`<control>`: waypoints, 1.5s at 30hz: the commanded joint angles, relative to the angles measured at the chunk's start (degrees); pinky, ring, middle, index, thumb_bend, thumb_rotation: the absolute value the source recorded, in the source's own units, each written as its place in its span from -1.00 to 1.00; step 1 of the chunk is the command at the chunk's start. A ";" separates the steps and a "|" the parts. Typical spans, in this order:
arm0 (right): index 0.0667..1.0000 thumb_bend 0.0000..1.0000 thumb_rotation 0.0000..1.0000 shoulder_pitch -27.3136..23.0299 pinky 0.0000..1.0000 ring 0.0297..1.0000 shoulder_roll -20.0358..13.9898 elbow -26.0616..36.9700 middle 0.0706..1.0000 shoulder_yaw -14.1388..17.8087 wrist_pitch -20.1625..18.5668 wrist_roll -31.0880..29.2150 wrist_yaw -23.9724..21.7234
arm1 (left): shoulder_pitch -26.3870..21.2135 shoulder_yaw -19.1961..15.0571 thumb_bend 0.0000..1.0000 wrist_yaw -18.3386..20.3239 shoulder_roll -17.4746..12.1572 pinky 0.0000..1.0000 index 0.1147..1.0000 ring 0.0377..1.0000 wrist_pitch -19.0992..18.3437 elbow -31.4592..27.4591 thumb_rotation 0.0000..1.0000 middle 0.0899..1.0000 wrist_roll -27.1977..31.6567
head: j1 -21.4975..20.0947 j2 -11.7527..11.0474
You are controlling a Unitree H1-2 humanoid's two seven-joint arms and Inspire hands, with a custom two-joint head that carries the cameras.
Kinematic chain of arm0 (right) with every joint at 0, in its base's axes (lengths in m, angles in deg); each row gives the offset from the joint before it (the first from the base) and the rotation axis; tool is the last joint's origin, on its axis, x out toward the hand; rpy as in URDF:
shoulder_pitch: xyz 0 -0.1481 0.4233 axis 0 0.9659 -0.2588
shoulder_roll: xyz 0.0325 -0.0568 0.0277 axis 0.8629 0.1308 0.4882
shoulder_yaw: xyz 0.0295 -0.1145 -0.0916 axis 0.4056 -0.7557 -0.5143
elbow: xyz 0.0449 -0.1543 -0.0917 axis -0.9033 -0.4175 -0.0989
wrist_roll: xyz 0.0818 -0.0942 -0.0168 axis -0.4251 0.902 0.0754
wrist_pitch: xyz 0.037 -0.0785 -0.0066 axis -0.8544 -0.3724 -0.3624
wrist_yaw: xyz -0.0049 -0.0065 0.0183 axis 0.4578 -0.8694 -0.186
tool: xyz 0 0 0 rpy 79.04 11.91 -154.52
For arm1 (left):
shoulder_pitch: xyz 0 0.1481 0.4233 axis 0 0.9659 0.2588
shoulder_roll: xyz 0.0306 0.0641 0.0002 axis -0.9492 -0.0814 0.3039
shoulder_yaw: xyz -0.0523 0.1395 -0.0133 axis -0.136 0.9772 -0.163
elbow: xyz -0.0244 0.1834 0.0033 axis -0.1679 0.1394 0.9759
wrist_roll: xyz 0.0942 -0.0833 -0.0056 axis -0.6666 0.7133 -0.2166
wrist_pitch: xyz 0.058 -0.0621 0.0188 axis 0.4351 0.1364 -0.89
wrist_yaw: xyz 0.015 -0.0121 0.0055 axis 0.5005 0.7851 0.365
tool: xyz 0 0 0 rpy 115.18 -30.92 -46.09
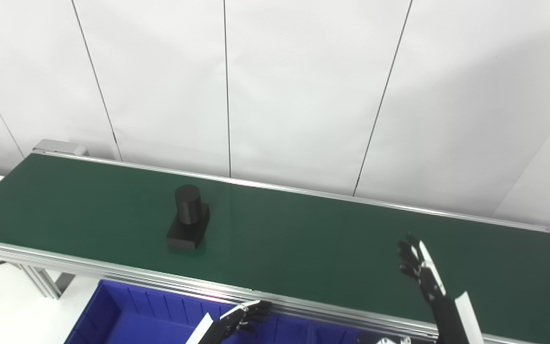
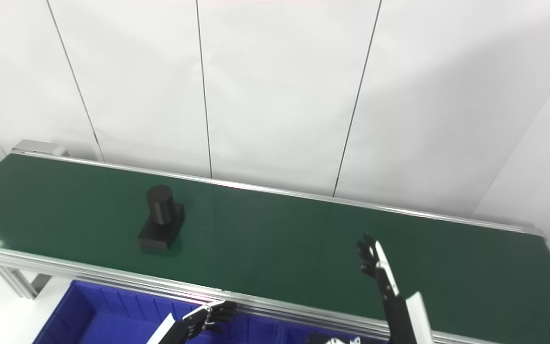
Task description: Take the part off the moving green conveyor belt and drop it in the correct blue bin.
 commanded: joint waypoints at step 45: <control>0.93 0.90 -0.05 -32.20 0.48 0.70 4.44 -24.99 0.79 -8.09 -15.43 9.13 -5.50 | -2.73 5.27 1.00 2.32 -2.77 0.42 0.51 0.51 2.36 -1.42 -0.38 0.53 5.39 | -3.02 2.57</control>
